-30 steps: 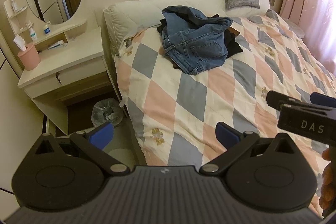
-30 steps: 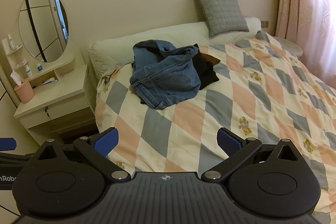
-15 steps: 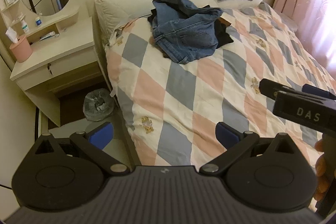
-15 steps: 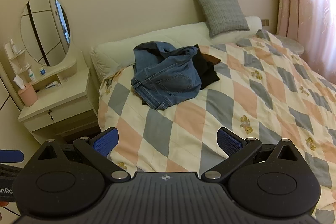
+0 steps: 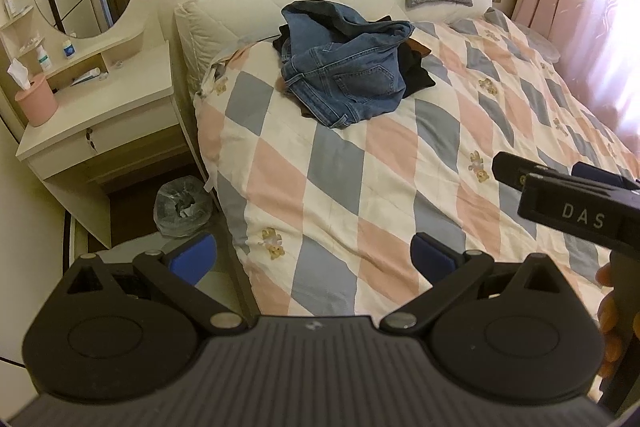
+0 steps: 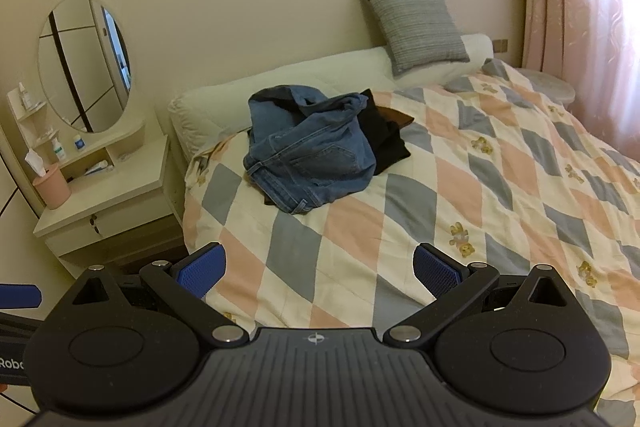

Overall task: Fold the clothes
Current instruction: 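Move both grippers toward the crumpled blue jeans on the bed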

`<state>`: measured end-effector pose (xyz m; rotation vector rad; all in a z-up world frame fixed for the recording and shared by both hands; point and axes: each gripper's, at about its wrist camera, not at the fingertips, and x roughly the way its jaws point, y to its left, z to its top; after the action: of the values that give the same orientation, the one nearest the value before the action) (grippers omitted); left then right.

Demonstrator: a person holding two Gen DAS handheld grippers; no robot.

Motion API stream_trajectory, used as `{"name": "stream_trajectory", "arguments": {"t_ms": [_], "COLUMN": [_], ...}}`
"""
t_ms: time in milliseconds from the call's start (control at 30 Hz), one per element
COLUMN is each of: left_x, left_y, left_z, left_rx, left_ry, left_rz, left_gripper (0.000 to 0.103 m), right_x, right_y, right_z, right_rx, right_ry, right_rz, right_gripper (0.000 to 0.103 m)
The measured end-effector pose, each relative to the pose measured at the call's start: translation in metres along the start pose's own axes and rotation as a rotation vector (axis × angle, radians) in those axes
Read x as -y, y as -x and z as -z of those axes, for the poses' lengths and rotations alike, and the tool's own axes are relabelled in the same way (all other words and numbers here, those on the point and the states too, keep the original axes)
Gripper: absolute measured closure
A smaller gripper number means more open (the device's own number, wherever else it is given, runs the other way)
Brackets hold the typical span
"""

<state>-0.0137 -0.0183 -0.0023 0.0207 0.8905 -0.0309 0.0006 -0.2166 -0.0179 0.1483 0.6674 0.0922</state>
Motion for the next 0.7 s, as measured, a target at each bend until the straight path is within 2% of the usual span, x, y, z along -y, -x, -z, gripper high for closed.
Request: {"name": "stream_trajectory", "arguments": {"t_ms": [267, 700], "left_x": [-0.016, -0.029], "left_y": [-0.018, -0.095], "left_z": [-0.016, -0.078], "left_rx": [0.018, -0.002], "left_ry": [-0.010, -0.085], "left_rz": [-0.003, 0.066], "left_gripper": [0.001, 0.001], "right_x": [-0.001, -0.011], "right_y": [-0.020, -0.080], "right_z": [-0.007, -0.031], "right_rx": [-0.014, -0.044], "right_ry": [-0.008, -0.036], "right_rz": [0.016, 0.101], "right_gripper": [0.000, 0.000]}}
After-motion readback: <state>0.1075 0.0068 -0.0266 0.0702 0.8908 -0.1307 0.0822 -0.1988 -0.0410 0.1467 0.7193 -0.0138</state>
